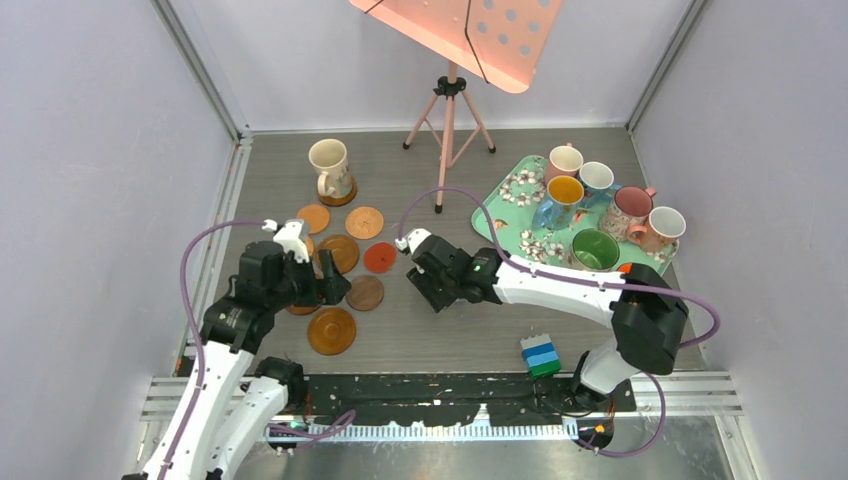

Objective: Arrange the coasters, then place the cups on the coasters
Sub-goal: Place the cup at the center of the board.

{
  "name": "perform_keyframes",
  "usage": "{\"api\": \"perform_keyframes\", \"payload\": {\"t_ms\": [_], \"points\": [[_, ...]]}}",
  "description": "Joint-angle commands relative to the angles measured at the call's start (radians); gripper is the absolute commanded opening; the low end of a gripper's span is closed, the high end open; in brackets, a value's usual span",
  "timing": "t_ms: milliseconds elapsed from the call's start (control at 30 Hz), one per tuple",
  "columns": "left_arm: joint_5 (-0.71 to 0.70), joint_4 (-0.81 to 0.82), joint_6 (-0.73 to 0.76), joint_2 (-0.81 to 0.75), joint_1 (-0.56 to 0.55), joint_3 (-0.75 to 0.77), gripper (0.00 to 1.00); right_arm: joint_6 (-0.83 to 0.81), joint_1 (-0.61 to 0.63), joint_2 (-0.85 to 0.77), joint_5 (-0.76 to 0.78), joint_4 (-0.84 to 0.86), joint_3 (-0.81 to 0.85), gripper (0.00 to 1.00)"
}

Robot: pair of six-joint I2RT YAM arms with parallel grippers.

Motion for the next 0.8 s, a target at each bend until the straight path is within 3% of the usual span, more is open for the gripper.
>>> {"api": "perform_keyframes", "payload": {"t_ms": [0,233,467,600,767], "points": [[0.076,0.028,-0.034,0.046,-0.009,0.043,0.77,0.019,0.004,-0.126,0.025,-0.009,0.047,0.49],[0.005,0.081,-0.104,0.149,-0.153,0.087,0.68,0.058,0.004,-0.399,0.082,-0.017,-0.029,0.52],[-0.157,0.118,-0.143,0.414,-0.402,0.245,0.57,0.097,0.004,-0.673,0.203,-0.047,-0.163,0.52],[-0.182,0.174,-0.158,0.569,-0.512,0.349,0.50,0.115,0.004,-0.830,0.245,-0.069,-0.221,0.52],[-0.231,0.189,-0.140,0.760,-0.566,0.461,0.41,0.133,0.004,-0.945,0.297,-0.091,-0.268,0.52]]}}
